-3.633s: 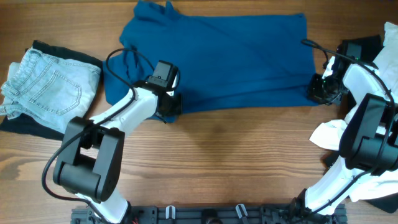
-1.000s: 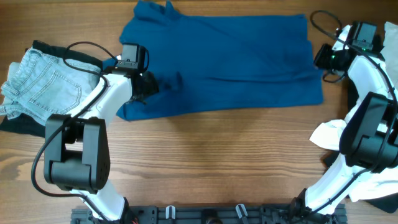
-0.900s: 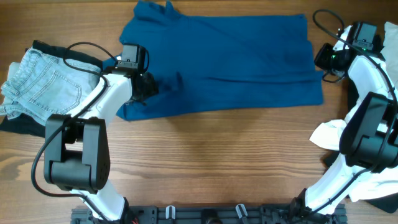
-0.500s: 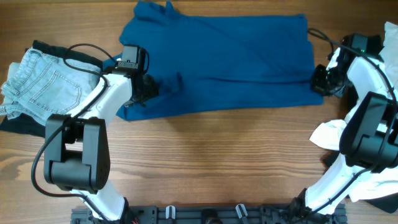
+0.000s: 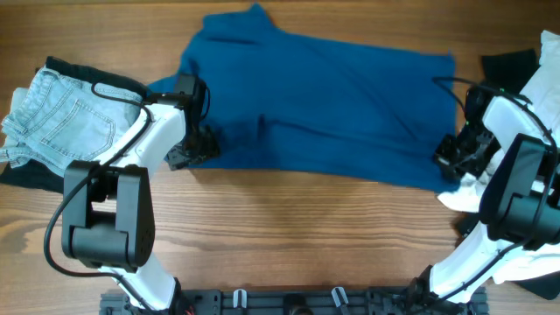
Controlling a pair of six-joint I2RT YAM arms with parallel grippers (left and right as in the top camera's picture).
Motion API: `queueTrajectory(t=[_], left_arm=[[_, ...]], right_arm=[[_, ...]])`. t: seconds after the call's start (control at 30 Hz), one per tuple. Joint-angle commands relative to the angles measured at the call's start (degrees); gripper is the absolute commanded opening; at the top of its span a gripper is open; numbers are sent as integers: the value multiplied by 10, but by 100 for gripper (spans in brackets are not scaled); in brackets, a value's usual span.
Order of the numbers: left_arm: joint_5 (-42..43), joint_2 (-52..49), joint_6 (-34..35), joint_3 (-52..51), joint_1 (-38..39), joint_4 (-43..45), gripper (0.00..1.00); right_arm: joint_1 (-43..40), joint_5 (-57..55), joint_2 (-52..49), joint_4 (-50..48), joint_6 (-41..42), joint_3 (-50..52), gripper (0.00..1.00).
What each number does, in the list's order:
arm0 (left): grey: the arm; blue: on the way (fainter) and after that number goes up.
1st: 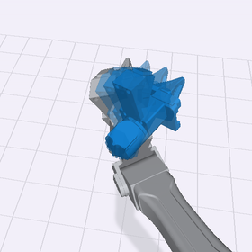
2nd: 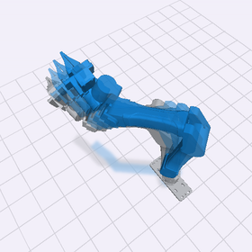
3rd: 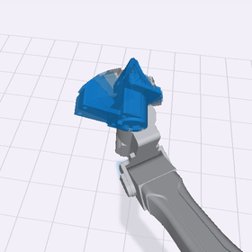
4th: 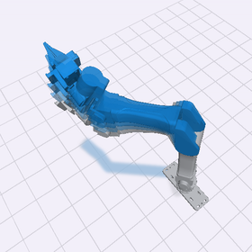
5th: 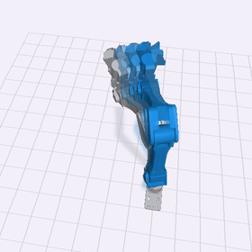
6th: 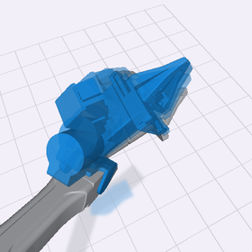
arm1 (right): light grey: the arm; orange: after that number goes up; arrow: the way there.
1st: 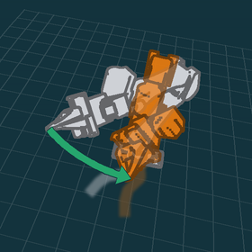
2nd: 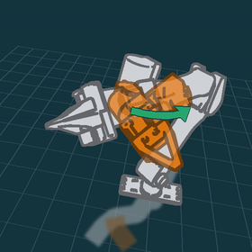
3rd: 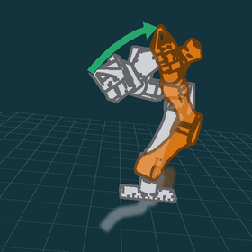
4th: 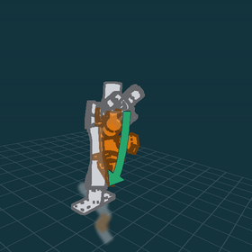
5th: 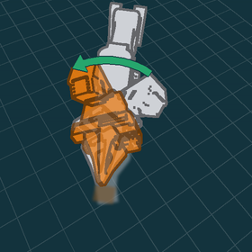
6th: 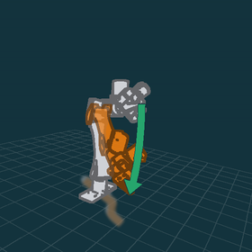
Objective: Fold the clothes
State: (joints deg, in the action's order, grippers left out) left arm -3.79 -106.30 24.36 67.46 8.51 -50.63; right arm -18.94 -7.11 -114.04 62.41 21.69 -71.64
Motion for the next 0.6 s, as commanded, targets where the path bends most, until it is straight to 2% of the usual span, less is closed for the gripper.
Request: queueTrajectory(t=[0.0,0.1,0.13,0.17,0.37,0.57], left_arm=[[-23,-3,5,3,-2,17,69],[-23,8,5,3,-2,76,71],[-23,9,5,3,-2,88,71],[-23,9,6,3,-2,97,71],[-18,9,6,3,-2,97,72],[-16,9,6,3,-2,93,72]], right_arm=[[-14,-33,5,-29,0,15,6],[-14,39,38,-66,-22,-9,19],[-14,40,43,-67,-22,-16,34],[-14,40,48,-67,-24,-19,44],[-14,40,48,-85,-37,-18,42],[-14,59,47,-198,-37,17,41]])
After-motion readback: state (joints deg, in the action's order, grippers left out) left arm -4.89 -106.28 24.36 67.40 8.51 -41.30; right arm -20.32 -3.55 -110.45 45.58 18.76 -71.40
